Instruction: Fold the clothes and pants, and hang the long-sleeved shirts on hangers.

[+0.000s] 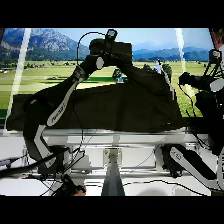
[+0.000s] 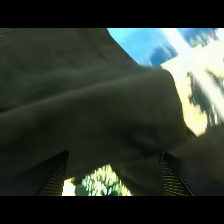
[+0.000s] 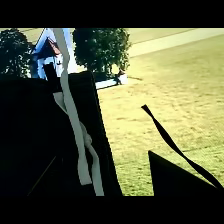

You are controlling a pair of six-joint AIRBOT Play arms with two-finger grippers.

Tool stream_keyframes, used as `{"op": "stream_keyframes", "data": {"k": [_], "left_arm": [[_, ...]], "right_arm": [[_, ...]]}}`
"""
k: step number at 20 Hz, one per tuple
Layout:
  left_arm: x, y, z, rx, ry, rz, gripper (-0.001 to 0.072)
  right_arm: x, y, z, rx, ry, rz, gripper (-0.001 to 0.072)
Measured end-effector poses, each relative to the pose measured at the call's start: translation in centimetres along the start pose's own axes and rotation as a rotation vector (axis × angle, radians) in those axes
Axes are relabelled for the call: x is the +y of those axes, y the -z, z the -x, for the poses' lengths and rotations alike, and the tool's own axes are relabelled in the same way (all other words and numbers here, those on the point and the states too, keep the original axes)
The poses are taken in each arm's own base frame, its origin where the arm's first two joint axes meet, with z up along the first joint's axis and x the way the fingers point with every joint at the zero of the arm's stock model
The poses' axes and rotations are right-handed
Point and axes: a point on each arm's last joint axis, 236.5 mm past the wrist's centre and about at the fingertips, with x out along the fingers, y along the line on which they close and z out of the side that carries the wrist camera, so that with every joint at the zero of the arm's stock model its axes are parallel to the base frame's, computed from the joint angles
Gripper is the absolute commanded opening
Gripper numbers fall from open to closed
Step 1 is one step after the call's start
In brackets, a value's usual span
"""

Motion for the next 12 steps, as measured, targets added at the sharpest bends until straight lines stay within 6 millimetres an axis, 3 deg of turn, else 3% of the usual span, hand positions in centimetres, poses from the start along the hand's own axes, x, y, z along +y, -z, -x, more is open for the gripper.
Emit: {"op": "stream_keyframes", "data": {"k": [6, 7, 9, 10, 12], "left_arm": [[1.4, 1.3, -2.6, -0.039, -0.024, 0.242, 0.0614], [1.6, 1.4, -3.0, -0.051, -0.027, 0.275, 0.0504], [2.1, 1.7, -3.7, -0.072, -0.033, 0.325, 0.0107], [2.3, 1.5, -3.9, -0.092, -0.034, 0.346, 0.0022], [2.6, 1.0, -4.1, -0.13, -0.035, 0.366, 0.0022]], "right_arm": [[-0.1, -0.7, 0.0, -0.028, 0.004, -0.002, 0.0594], [-0.1, -0.8, 0.0, -0.036, 0.005, -0.002, 0.0593], [-0.2, -1.1, 0.0, -0.049, 0.008, -0.002, 0.0593], [-0.2, -1.3, 0.0, -0.054, 0.009, -0.002, 0.0593], [-0.3, -1.5, 0.0, -0.062, 0.011, -0.002, 0.0593]]}}
